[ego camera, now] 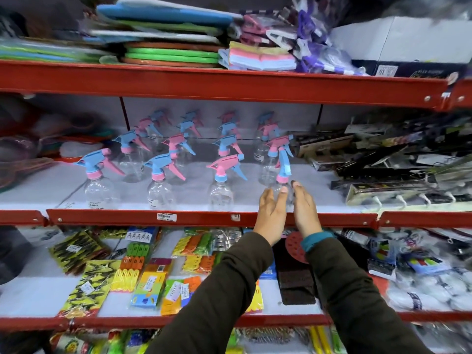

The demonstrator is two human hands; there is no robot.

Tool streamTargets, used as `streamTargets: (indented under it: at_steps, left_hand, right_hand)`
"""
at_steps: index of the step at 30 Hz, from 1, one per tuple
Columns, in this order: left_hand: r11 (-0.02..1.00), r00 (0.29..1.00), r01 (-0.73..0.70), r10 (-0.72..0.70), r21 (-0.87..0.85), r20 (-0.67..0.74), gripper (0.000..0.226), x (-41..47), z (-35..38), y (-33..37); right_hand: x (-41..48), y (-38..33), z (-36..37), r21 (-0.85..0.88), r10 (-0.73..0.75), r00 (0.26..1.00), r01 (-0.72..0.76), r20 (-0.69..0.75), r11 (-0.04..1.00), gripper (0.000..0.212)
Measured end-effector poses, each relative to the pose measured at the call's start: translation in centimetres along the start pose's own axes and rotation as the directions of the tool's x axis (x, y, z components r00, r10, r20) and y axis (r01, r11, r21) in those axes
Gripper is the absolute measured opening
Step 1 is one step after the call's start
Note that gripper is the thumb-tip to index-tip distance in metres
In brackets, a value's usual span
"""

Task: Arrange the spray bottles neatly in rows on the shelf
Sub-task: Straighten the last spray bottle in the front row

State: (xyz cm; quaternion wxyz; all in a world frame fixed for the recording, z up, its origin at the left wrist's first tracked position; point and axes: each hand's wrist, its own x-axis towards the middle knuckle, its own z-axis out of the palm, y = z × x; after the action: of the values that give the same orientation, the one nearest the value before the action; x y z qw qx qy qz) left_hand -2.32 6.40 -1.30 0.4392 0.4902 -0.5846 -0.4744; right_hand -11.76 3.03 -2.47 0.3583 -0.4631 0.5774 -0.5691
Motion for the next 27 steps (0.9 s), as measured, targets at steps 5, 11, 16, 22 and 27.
streamTargets:
  at_steps: [5, 11, 16, 22, 27]
  left_hand:
    - [1.0, 0.999, 0.031, -0.031, -0.003, -0.008, 0.082, 0.8, 0.3, 0.1]
    - [0.999, 0.999, 0.028, -0.029, -0.037, -0.039, 0.099, 2.1, -0.8, 0.2]
    - [0.994, 0.995, 0.003, -0.014, -0.11, -0.097, 0.109, 2.8, -1.3, -0.9]
    - [0.996, 0.987, -0.052, 0.04, -0.074, -0.154, 0.068, 1.8, -0.6, -1.6]
    - [0.998, 0.997, -0.046, 0.044, -0.032, -0.07, 0.065, 2.2, -0.5, -1.6]
  right_hand:
    - [-0.6, 0.7, -0.2, -0.051, -0.03, 0.999, 0.032, 0.043, 0.998, 0.05]
    - [-0.9, 1.0, -1.5, -0.066, -0.037, 0.998, 0.041, 0.052, 0.997, 0.035]
    - [-0.9, 0.6, -1.7, -0.1, -0.047, 0.999, 0.047, -0.002, 0.994, 0.029]
    - [0.0, 0.0, -1.1, -0.096, -0.046, 0.998, 0.049, 0.036, 0.994, 0.04]
    - [0.1, 0.6, -0.6, -0.103, -0.046, 0.997, 0.053, 0.07, 0.993, 0.044]
